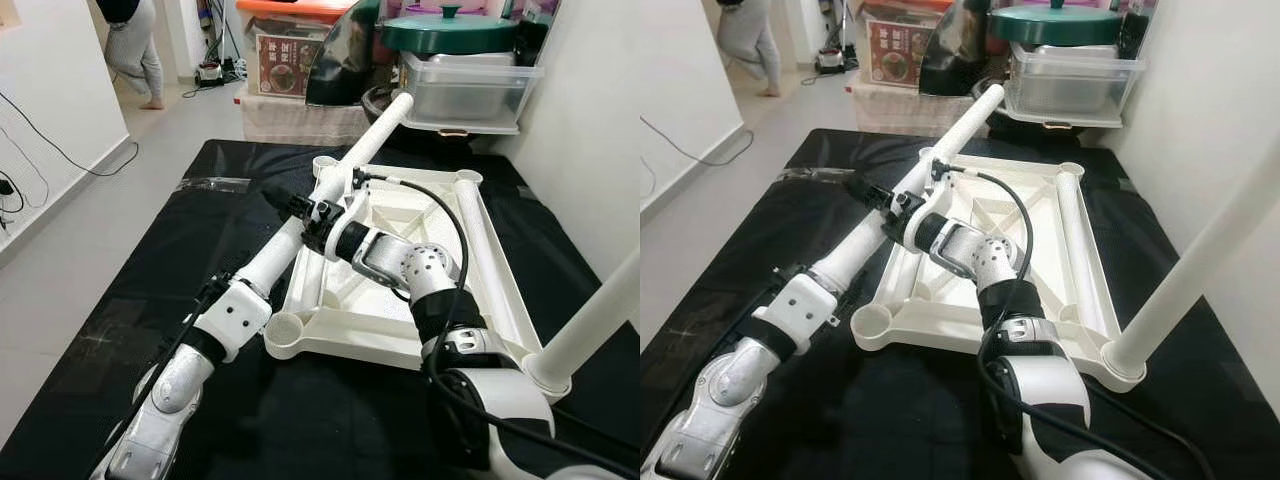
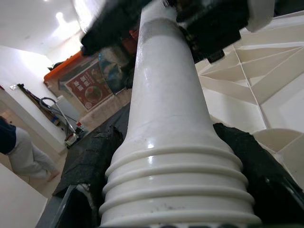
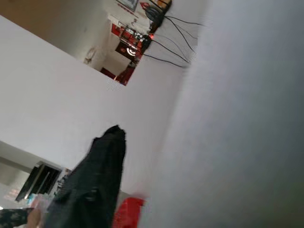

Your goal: Building children table

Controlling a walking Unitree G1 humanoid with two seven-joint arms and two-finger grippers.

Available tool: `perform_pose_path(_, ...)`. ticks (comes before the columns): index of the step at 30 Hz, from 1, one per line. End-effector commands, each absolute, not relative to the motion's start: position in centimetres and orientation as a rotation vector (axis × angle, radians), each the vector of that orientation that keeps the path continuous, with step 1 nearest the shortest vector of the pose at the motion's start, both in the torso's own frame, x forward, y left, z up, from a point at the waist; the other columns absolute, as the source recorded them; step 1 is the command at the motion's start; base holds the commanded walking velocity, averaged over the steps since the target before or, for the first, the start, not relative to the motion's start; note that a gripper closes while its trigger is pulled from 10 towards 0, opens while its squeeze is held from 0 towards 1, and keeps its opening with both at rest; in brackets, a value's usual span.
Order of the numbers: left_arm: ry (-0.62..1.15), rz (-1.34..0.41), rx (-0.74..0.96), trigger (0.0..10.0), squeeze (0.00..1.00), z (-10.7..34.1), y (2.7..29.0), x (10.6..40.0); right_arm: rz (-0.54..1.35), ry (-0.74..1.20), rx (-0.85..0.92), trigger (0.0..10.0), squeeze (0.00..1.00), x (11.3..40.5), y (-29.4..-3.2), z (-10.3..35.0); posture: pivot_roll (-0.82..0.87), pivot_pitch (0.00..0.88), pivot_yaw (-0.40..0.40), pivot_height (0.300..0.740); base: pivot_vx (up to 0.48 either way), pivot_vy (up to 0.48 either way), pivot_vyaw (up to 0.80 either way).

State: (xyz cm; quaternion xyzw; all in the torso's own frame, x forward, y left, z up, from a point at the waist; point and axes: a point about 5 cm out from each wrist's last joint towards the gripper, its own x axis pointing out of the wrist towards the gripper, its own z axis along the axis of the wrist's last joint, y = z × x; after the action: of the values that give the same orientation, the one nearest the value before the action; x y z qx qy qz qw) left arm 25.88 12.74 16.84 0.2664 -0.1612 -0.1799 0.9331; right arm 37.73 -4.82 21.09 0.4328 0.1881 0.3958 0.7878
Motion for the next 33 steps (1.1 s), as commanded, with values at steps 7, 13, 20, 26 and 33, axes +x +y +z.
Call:
perform_pose_path(7,-0.345,-0.416,0.562,10.0,0.00,16.5,12.2,25.5,0.879,0.455,0.938,0.0,0.00,37.5,-4.2,20.8,0.06,0.000,-0.076,0.740,0.000,0.000,0.00)
perform_pose_path(13,-0.341,-0.407,0.555,10.0,0.73,16.4,12.3,25.6,0.870,0.427,0.944,0.0,0.00,37.8,-4.4,21.3,0.06,0.000,-0.074,0.740,0.000,0.000,0.00)
perform_pose_path(20,-0.308,-0.411,0.537,10.0,1.00,15.9,13.2,25.5,0.847,0.378,0.912,0.0,0.00,38.3,-5.4,22.0,0.06,0.000,-0.074,0.740,0.000,0.000,0.00)
perform_pose_path(26,-0.311,-0.338,0.481,10.0,1.00,16.6,14.9,25.3,0.753,0.231,0.787,0.0,0.00,39.5,-7.7,23.6,0.06,0.000,-0.075,0.740,0.000,0.000,0.00)
perform_pose_path(33,-0.293,-0.164,0.466,10.0,0.95,16.8,16.7,24.9,0.577,-0.036,0.563,0.0,0.00,41.0,-11.8,27.4,0.07,0.000,-0.084,0.740,0.000,0.000,0.00)
